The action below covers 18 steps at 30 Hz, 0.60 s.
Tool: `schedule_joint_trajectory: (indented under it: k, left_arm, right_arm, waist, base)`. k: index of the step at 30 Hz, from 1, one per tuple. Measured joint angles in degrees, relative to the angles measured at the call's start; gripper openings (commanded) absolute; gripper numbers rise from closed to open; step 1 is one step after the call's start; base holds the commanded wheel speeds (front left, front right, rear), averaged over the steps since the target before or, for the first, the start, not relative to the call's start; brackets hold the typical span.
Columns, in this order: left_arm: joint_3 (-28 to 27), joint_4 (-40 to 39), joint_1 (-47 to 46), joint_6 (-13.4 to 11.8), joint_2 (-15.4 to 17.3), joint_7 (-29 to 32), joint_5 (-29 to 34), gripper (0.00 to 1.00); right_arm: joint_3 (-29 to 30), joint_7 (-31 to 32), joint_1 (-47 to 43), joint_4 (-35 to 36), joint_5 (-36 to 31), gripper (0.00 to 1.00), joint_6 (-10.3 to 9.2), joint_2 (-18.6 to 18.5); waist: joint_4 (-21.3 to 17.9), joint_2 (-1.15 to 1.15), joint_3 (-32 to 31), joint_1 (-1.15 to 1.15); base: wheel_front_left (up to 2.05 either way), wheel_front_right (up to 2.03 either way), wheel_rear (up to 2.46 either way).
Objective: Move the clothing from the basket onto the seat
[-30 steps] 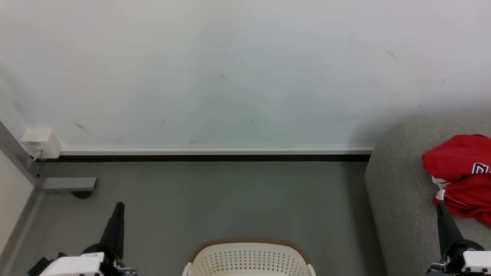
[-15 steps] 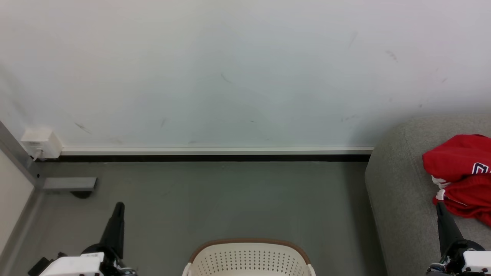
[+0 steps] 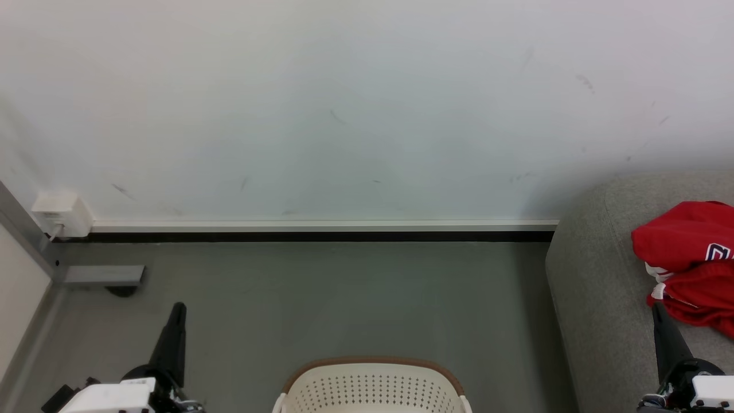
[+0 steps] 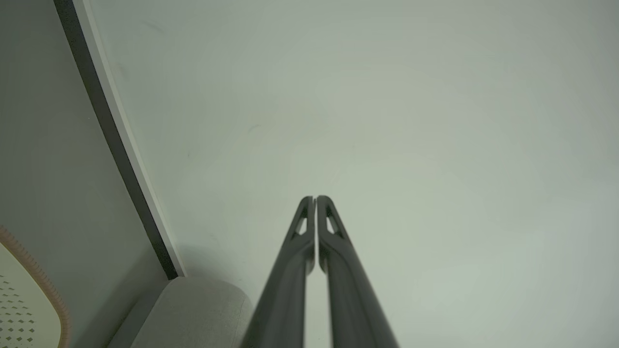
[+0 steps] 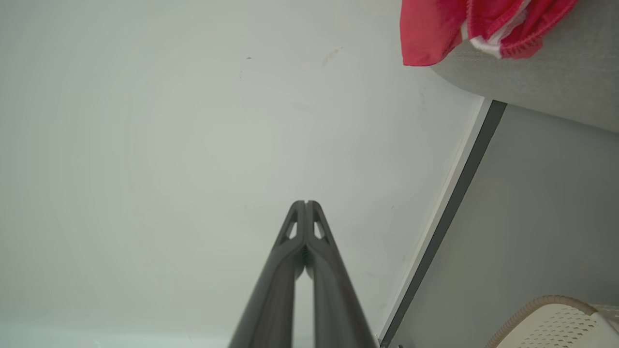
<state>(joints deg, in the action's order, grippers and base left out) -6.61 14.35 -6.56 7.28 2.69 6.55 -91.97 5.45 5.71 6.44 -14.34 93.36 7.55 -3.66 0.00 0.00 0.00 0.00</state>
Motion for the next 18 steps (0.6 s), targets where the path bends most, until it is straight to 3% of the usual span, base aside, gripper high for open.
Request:
schedule_joint_trajectory:
  k: [18]
  left_arm:
    - [0.00, 0.01, 0.00, 0.00, 0.00, 0.00, 0.00, 0.00]
  right_arm:
    - [0.09, 0.01, 0.01, 0.00, -0.01, 0.00, 0.00, 0.04]
  waist:
    - [0.00, 0.00, 0.00, 0.00]
  base:
    - [0.00, 0.00, 0.00]
